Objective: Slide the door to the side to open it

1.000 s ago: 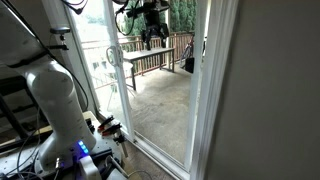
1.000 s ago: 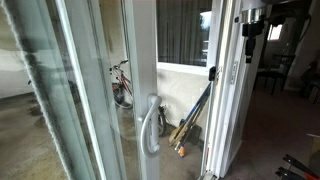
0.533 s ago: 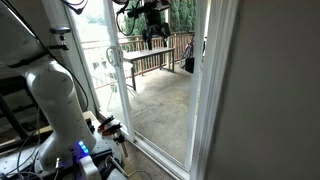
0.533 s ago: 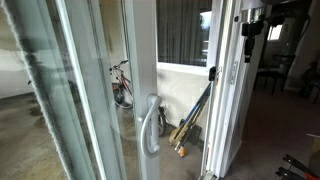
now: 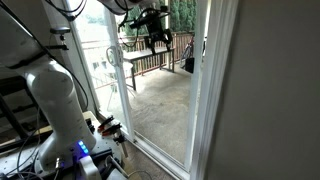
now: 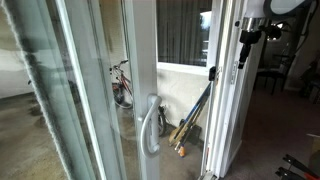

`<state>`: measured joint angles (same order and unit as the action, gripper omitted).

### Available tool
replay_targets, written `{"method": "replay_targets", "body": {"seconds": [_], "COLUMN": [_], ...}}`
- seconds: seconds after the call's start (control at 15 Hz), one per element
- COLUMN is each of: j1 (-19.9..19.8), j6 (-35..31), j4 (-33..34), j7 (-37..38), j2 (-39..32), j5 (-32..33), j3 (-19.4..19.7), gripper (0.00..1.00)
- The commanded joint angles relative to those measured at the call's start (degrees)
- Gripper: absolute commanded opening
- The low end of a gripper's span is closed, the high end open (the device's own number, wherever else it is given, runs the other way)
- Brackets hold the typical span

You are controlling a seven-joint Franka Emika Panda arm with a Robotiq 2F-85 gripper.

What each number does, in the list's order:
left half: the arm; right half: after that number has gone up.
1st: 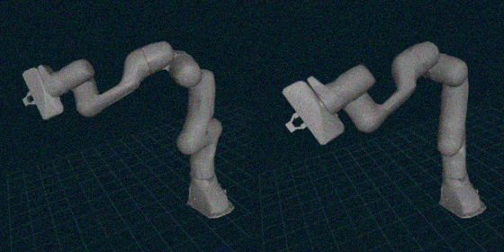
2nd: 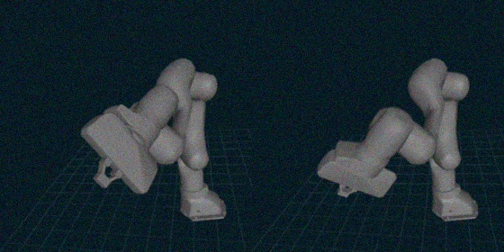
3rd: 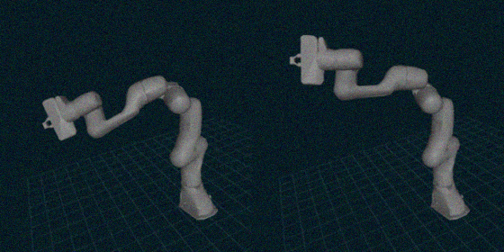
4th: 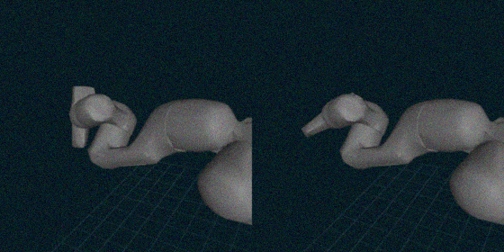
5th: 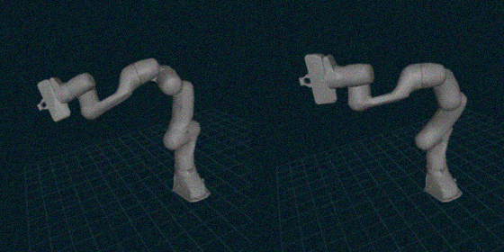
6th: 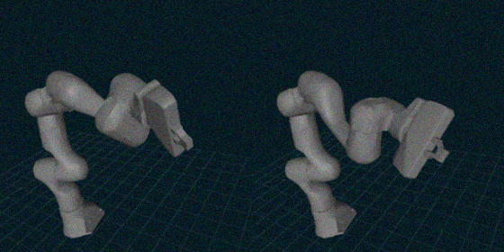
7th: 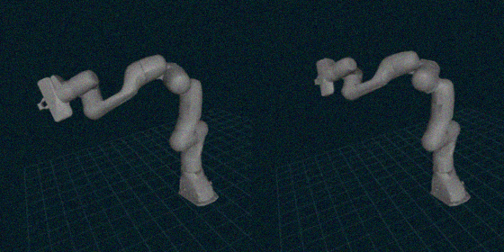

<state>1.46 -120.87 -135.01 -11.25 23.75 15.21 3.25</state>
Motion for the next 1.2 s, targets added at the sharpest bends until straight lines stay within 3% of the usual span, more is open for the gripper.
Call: {"method": "replay_targets", "body": {"seconds": [0.0,0.33,0.67,1.13], "j1": [-2.2,-4.5,-4.2,-3.7], "j6": [-10.5,-19.8,-23.4,-23.2], "j4": [-7.4,-9.5,-7.4,0.0], "j7": [-1.8,-3.1,-9.0,-8.0], "j2": [0.6,-1.9,-4.8,-12.9], "j5": [2.4,1.7,1.0,2.5], "j3": [1.5,4.3,6.1,2.5], "gripper": [1.00,1.00,1.00,1.00]}}
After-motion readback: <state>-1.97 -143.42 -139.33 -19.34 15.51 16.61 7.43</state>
